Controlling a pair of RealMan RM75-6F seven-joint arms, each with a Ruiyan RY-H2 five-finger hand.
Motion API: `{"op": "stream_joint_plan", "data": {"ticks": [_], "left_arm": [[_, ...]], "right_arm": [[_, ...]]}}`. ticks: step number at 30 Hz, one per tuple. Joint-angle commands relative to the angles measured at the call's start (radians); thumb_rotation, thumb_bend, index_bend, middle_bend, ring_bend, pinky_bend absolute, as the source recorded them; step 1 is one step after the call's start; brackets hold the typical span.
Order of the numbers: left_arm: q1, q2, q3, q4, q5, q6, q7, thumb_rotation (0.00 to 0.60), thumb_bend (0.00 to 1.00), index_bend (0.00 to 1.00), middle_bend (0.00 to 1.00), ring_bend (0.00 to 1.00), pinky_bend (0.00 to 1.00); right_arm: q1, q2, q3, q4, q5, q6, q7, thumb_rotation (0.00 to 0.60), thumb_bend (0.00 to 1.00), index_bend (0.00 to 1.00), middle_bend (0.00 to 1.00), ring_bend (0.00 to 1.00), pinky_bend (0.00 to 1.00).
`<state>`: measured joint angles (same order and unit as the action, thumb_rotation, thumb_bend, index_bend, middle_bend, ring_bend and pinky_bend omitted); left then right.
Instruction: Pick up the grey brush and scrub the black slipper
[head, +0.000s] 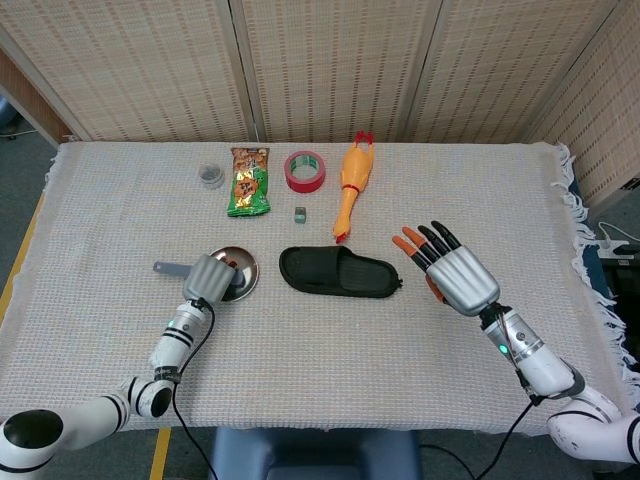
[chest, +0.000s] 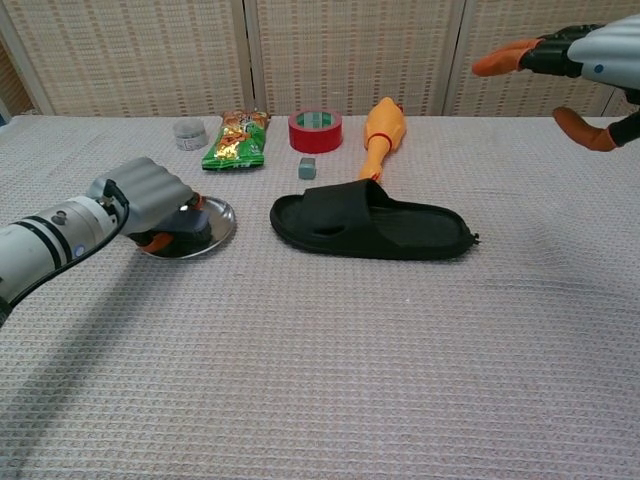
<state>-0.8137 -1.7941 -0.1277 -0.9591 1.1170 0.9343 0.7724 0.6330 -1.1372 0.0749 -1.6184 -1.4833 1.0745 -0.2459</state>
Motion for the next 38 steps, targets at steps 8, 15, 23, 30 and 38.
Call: {"op": "stream_joint_plan", "data": {"ticks": [8,15,23,30,38], "left_arm": [[0.001,0.034,-0.018,-0.107,0.017,0.044,0.001,0.6,0.49,0.06,0.19,0.81,1.0],[0.044,0.121,-0.006,-0.275,0.033,0.127,0.035,0.6,0.49,0.03,0.14,0.81,1.0],[0.384,0.444,0.179,-0.681,0.272,0.518,-0.395,0.6,0.4,0.0,0.01,0.04,0.34],[0.672,0.516,0.266,-0.548,0.337,0.826,-0.76,0.6,0.35,0.0,0.01,0.0,0.22],[0.747,0.541,0.272,-0.467,0.406,0.865,-0.866,0.6,0.35,0.0,0.01,0.0,0.22]], "right_arm": [[-0.013,-0.005,-0.001,0.003,0.017,-0.009,-0.018,0.6,0.66,0.0,0.0,0.0,0.0],[-0.055,0.022,-0.001,-0.033,0.006,0.056,-0.033,0.6,0.62,0.0,0.0,0.0,0.0],[-0.266,0.045,-0.105,-0.056,-0.072,0.298,0.014,0.6,0.15,0.0,0.0,0.0,0.0],[-0.494,-0.013,-0.143,-0.011,-0.071,0.582,-0.032,0.6,0.14,0.0,0.0,0.0,0.0],[-0.588,-0.018,-0.138,0.026,-0.06,0.652,0.073,0.6,0.14,0.0,0.0,0.0,0.0]]}}
